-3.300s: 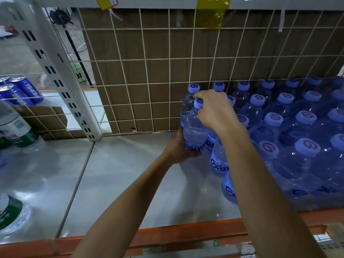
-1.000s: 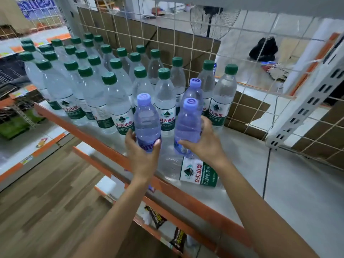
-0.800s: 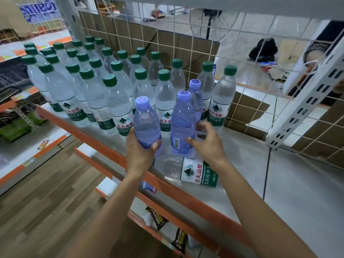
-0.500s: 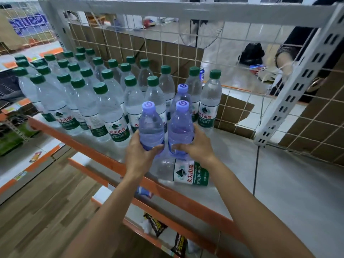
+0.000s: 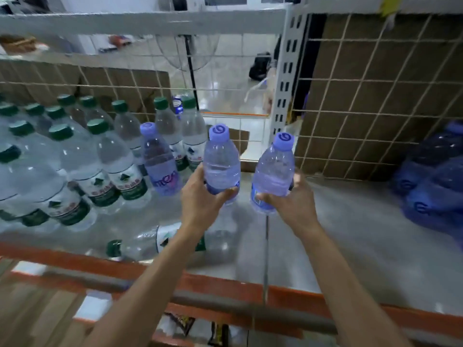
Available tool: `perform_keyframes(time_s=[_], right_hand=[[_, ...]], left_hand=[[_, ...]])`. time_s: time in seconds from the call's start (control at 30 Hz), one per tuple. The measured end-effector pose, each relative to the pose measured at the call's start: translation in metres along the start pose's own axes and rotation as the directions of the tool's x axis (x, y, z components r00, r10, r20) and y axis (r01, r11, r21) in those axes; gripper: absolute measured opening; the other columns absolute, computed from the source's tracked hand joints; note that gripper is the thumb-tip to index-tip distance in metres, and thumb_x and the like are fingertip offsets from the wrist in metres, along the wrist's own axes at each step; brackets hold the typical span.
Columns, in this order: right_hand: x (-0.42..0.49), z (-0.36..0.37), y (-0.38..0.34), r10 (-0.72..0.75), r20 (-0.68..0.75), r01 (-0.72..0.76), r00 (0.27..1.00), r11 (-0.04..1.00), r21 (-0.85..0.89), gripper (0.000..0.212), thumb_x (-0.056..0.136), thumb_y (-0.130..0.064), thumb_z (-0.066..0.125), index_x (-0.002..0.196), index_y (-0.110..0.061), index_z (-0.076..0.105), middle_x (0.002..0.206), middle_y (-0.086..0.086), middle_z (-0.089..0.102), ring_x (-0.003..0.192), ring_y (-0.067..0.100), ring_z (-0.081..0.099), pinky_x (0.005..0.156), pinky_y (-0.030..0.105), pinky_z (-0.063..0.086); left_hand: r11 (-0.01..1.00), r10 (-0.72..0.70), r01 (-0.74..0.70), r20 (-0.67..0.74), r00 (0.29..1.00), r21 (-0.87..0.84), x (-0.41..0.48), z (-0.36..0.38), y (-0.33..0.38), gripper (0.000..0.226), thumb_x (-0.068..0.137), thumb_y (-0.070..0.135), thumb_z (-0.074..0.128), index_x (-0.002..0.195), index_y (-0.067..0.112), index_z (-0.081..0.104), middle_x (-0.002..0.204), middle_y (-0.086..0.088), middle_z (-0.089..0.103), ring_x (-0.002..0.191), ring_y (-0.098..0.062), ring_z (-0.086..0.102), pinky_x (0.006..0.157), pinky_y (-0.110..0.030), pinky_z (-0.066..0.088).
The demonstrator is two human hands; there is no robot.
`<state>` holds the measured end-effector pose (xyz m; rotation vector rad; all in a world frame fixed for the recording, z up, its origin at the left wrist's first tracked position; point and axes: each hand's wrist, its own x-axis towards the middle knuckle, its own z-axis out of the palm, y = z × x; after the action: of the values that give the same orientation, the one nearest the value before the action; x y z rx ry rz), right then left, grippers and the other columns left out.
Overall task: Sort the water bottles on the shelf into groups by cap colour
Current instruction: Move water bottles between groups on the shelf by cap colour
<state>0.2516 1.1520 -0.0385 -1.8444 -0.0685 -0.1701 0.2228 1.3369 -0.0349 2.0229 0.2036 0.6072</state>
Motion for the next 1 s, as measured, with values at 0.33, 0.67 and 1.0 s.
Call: perform_keyframes(time_s=[0.33, 0.67, 1.0], right_hand=[[-0.019, -0.166, 0.056, 0.114, -0.358, -0.14, 0.927, 0.989, -0.048, 0.062, 0.052, -0.019, 0.089, 0.106, -0.01, 0.059, 0.098, 0.001, 0.07, 0.085, 0.015, 0.065, 0.073, 0.027, 0.051], [-0.032, -0.236, 0.084, 0.075, -0.431, -0.113, 0.899, 0.992, -0.062, 0.059, 0.058, -0.016, 0.087, 0.106, -0.023, 0.053, 0.099, -0.004, 0.066, 0.09, 0.009, 0.064, 0.076, 0.022, 0.049], [-0.04, -0.249, 0.107, 0.118, -0.094, -0.128, 0.989, 0.986, -0.11, 0.068, 0.074, 0.009, 0.065, 0.125, -0.028, 0.038, 0.113, -0.021, 0.052, 0.108, -0.007, 0.054, 0.086, 0.007, 0.044]], left_hand=[[0.997, 0.021, 0.008, 0.37, 0.929, -0.077, -0.042, 0.172, 0.078, 0.025, 0.059, 0.023, 0.082, 0.08, 0.017, 0.068, 0.076, 0.004, 0.07, 0.069, -0.013, 0.064, 0.06, -0.027, 0.048], [0.997, -0.016, 0.047, 0.409, 0.912, -0.065, -0.058, 0.258, 0.101, 0.051, 0.066, 0.031, 0.081, 0.108, 0.016, 0.057, 0.099, 0.0, 0.065, 0.087, -0.017, 0.064, 0.071, -0.031, 0.052], [0.941, 0.338, -0.305, 0.442, 0.831, -0.146, -0.134, 0.268, 0.103, 0.035, 0.076, 0.036, 0.067, 0.095, 0.017, 0.044, 0.087, 0.002, 0.054, 0.073, -0.012, 0.055, 0.063, -0.033, 0.05]])
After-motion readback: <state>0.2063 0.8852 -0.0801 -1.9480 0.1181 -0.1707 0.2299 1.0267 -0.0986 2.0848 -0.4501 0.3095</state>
